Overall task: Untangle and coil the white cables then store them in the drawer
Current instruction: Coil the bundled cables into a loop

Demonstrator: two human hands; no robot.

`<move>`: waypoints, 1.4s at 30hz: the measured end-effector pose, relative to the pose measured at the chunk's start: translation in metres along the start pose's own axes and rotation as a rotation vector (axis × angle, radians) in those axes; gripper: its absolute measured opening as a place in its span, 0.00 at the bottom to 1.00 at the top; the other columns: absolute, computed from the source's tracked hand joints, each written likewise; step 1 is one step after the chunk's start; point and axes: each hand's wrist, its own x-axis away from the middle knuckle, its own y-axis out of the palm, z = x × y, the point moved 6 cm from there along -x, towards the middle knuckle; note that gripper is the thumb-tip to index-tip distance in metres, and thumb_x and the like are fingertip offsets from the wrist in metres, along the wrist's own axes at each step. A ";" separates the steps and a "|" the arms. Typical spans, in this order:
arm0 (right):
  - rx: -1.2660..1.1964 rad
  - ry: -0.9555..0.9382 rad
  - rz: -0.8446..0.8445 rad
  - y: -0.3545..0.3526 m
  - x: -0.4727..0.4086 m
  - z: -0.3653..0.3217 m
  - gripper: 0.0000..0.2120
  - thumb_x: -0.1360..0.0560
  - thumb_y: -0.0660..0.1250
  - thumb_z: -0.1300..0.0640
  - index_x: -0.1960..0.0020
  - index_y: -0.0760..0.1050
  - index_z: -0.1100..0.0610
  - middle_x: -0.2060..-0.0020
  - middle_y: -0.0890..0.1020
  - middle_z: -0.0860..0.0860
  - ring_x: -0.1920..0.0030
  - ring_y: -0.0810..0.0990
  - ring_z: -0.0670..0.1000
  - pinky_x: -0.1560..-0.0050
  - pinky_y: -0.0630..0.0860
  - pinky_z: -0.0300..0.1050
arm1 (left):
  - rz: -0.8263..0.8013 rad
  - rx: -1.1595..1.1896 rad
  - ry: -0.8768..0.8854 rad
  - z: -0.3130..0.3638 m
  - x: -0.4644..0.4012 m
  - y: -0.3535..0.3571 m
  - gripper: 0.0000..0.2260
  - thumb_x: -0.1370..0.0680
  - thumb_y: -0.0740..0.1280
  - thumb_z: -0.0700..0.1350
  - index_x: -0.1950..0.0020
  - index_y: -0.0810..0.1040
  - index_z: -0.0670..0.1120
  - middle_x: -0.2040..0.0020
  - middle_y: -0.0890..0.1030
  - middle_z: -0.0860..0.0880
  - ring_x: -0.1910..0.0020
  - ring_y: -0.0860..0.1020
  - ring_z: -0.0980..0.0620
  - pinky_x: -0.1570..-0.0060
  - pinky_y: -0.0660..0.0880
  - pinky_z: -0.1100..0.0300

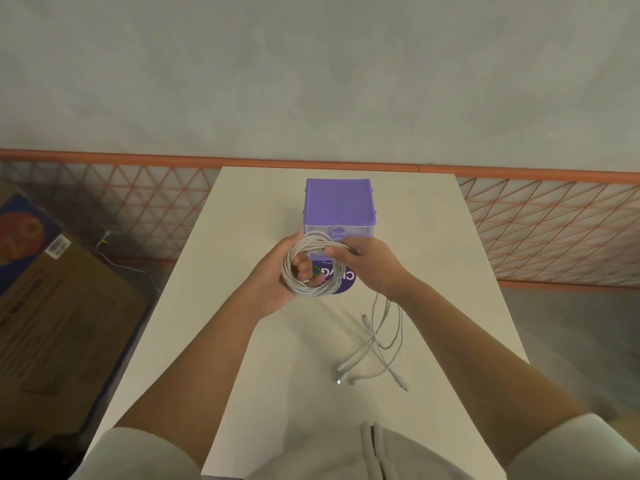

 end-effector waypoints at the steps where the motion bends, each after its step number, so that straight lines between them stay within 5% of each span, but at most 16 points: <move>1: 0.004 -0.012 -0.019 -0.002 0.000 0.000 0.14 0.22 0.67 0.46 0.65 0.74 0.49 0.75 0.75 0.37 0.73 0.73 0.38 0.72 0.65 0.28 | -0.026 -0.006 -0.033 0.000 0.004 0.001 0.21 0.19 0.60 0.52 0.69 0.77 0.46 0.70 0.67 0.47 0.72 0.68 0.51 0.51 0.76 0.53; 4: -0.026 -0.028 -0.038 -0.005 0.002 -0.003 0.14 0.24 0.69 0.44 0.57 0.82 0.55 0.70 0.80 0.42 0.71 0.75 0.38 0.71 0.67 0.27 | -0.101 -0.062 -0.121 0.000 0.015 0.008 0.20 0.21 0.58 0.50 0.63 0.84 0.45 0.59 0.76 0.43 0.67 0.78 0.49 0.60 0.79 0.57; 7: -0.113 0.021 -0.028 -0.003 0.004 0.000 0.20 0.23 0.66 0.42 0.55 0.82 0.60 0.65 0.83 0.50 0.67 0.78 0.44 0.62 0.74 0.37 | -0.168 -0.070 -0.183 0.000 0.024 0.016 0.18 0.21 0.55 0.46 0.45 0.81 0.40 0.50 0.82 0.40 0.67 0.82 0.47 0.49 0.80 0.48; 12: 0.239 0.109 0.143 -0.009 0.003 -0.006 0.30 0.20 0.55 0.36 0.72 0.62 0.57 0.75 0.70 0.54 0.73 0.66 0.51 0.69 0.63 0.45 | -0.272 -0.175 -0.293 -0.007 0.020 0.015 0.20 0.23 0.59 0.50 0.40 0.79 0.38 0.51 0.81 0.40 0.65 0.79 0.47 0.48 0.80 0.46; 15: 0.365 0.090 0.168 -0.009 0.002 -0.011 0.30 0.20 0.55 0.38 0.73 0.60 0.56 0.77 0.66 0.50 0.74 0.65 0.50 0.72 0.61 0.44 | -0.278 -0.320 -0.321 -0.011 0.016 0.013 0.21 0.20 0.60 0.56 0.43 0.81 0.41 0.54 0.81 0.42 0.66 0.77 0.49 0.48 0.79 0.47; 19: 0.410 0.050 0.158 -0.008 0.001 -0.015 0.30 0.19 0.55 0.38 0.73 0.61 0.55 0.77 0.66 0.49 0.74 0.65 0.50 0.71 0.62 0.43 | -0.267 -0.360 -0.294 -0.012 0.018 0.012 0.15 0.22 0.64 0.51 0.50 0.85 0.43 0.54 0.84 0.44 0.62 0.81 0.51 0.54 0.81 0.49; 25: 0.382 -0.069 0.174 -0.008 0.000 -0.025 0.30 0.20 0.55 0.37 0.64 0.76 0.62 0.68 0.79 0.55 0.69 0.73 0.51 0.68 0.68 0.43 | -0.311 -0.407 -0.305 -0.014 0.020 0.013 0.13 0.21 0.61 0.49 0.46 0.80 0.42 0.54 0.84 0.46 0.58 0.82 0.51 0.55 0.80 0.54; 30: 0.453 -0.124 0.165 -0.003 0.001 -0.027 0.24 0.19 0.55 0.39 0.64 0.70 0.55 0.69 0.78 0.50 0.68 0.74 0.51 0.68 0.67 0.44 | -0.409 -0.521 -0.406 -0.009 0.024 0.019 0.15 0.21 0.61 0.49 0.43 0.82 0.43 0.52 0.81 0.44 0.54 0.80 0.48 0.50 0.77 0.54; 34: 0.514 -0.116 0.147 0.000 -0.004 -0.022 0.21 0.18 0.53 0.41 0.61 0.68 0.55 0.70 0.74 0.46 0.68 0.72 0.50 0.68 0.67 0.45 | -0.348 -0.829 -0.341 -0.003 0.020 0.027 0.19 0.24 0.65 0.56 0.43 0.81 0.44 0.60 0.78 0.49 0.57 0.79 0.51 0.47 0.78 0.51; 38: 0.246 -0.132 0.132 -0.007 -0.006 -0.028 0.22 0.18 0.55 0.43 0.58 0.74 0.60 0.67 0.79 0.49 0.66 0.77 0.50 0.61 0.75 0.50 | -0.239 -1.003 -0.118 0.001 0.015 0.034 0.18 0.21 0.63 0.61 0.56 0.74 0.45 0.65 0.73 0.50 0.64 0.78 0.50 0.51 0.79 0.50; 42: -0.156 0.006 0.169 -0.025 -0.002 -0.013 0.28 0.19 0.52 0.38 0.63 0.78 0.56 0.72 0.75 0.47 0.71 0.72 0.45 0.63 0.70 0.42 | -0.211 -0.767 -0.017 0.011 0.015 0.033 0.19 0.22 0.61 0.62 0.61 0.69 0.48 0.68 0.69 0.52 0.71 0.70 0.53 0.66 0.74 0.60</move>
